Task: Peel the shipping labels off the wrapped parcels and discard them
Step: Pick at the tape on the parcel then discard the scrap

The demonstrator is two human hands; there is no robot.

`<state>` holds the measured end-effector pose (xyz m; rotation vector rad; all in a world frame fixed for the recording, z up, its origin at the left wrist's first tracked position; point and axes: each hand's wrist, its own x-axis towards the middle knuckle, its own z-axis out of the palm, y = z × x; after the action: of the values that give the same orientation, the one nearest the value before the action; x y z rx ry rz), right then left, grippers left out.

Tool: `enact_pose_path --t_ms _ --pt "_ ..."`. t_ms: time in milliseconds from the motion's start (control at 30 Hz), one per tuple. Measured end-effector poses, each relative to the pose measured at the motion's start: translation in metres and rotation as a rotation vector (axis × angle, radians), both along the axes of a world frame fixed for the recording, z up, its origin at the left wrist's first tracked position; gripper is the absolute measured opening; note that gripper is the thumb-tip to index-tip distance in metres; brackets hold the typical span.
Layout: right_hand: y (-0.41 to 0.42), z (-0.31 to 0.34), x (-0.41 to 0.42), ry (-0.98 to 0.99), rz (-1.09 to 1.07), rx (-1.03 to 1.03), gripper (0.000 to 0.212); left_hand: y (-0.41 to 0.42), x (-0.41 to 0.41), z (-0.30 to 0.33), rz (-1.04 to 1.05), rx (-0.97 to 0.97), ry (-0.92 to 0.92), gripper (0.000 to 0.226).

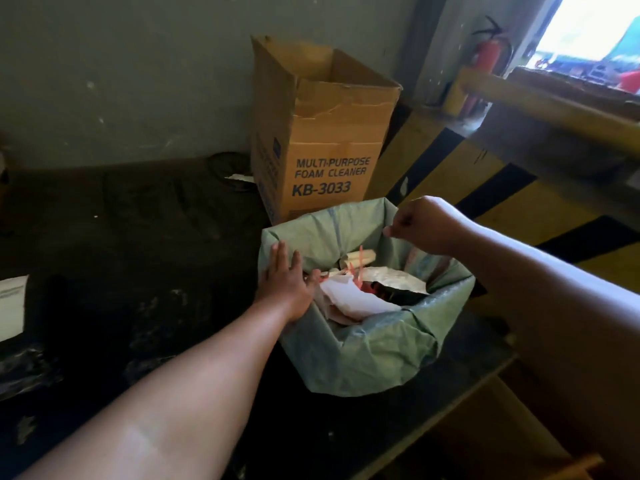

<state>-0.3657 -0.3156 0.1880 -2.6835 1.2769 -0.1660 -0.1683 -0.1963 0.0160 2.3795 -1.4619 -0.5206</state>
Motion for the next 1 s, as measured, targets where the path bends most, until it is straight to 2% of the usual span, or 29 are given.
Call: enact_pose_path --t_ms 233,400,467,567,633,733,833,933,1000 --pt "-0.017 0.002 0.004 0.027 0.047 0.009 0.038 0.000 -0.002 0.001 0.023 0.031 -0.066 0.073" --pt "-0.027 0.001 0.021 0.170 0.185 0.022 0.018 0.001 -0.005 0.006 0.039 0.081 -0.056 0.073" --pt "-0.033 -0.001 0.028 0.214 0.242 -0.020 0.023 0.001 -0.007 0.007 0.044 0.090 -0.046 0.073" --pt "-0.037 -0.001 0.039 0.169 0.254 -0.080 0.010 0.002 -0.007 0.008 0.046 0.087 -0.042 0.074" --pt "-0.037 0.001 0.046 0.121 0.233 -0.083 0.022 0.002 -0.007 0.008 0.046 0.081 -0.034 0.074" --pt "-0.039 0.004 0.059 0.241 0.264 -0.138 0.038 0.001 -0.006 0.006 0.047 0.073 -0.031 0.075" --pt "-0.043 0.002 0.067 0.337 0.317 -0.077 0.037 0.001 -0.005 0.004 0.054 0.070 -0.034 0.075" --pt "-0.043 0.001 0.068 0.425 0.358 -0.087 0.055 0.001 -0.005 0.003 0.058 0.058 -0.041 0.074" --pt "-0.042 0.004 0.069 0.420 0.350 -0.122 0.049 0.001 -0.006 0.004 0.062 0.059 -0.030 0.074"
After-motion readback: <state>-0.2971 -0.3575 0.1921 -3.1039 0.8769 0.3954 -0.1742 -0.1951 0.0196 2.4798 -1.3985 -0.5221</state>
